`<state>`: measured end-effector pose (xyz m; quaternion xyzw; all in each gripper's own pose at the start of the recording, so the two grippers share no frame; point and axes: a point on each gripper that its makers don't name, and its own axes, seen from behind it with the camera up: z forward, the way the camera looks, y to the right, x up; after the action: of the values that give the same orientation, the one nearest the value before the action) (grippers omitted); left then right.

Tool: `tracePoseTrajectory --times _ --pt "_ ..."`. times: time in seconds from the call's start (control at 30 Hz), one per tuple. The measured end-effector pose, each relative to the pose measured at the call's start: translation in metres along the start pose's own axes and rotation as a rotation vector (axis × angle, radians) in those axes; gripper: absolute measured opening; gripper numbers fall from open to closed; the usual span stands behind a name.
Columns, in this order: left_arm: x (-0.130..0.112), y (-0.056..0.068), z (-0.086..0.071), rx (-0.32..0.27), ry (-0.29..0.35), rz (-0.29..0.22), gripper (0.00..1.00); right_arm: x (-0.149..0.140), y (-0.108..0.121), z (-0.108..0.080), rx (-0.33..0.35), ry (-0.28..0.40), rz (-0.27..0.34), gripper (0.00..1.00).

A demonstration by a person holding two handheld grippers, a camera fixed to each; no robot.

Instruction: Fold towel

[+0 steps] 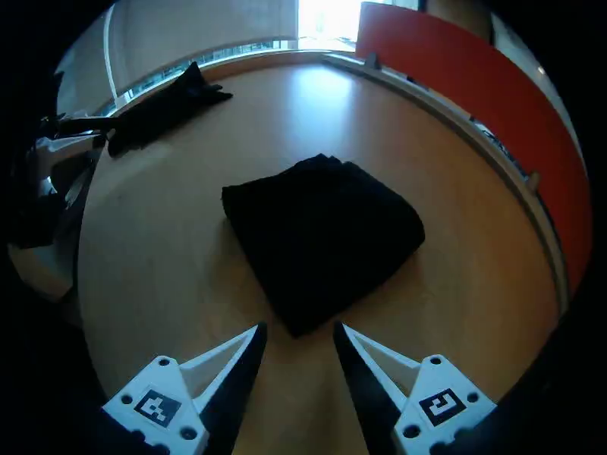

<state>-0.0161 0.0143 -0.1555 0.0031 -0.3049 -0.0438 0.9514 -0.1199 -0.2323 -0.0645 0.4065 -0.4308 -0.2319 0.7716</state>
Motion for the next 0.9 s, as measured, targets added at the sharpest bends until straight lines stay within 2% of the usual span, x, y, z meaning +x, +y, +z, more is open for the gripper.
tracePoseTrajectory --times 0.07,0.33,0.73,0.9 --pt "0.0 0.0 0.0 0.0 0.0 -0.001 0.98 -0.001 0.0 0.001 -0.002 0.0 0.006 0.65" --pt "0.0 0.003 0.0 -0.006 0.002 -0.003 0.98 -0.002 0.0 0.007 0.0 -0.001 0.035 0.48" --pt "0.001 0.001 0.0 -0.004 0.005 -0.007 0.98 -0.003 -0.001 0.013 0.002 -0.002 0.052 0.19" --pt "0.001 0.001 0.0 -0.004 0.005 -0.006 0.98 -0.003 -0.002 0.013 0.001 0.0 0.057 0.12"
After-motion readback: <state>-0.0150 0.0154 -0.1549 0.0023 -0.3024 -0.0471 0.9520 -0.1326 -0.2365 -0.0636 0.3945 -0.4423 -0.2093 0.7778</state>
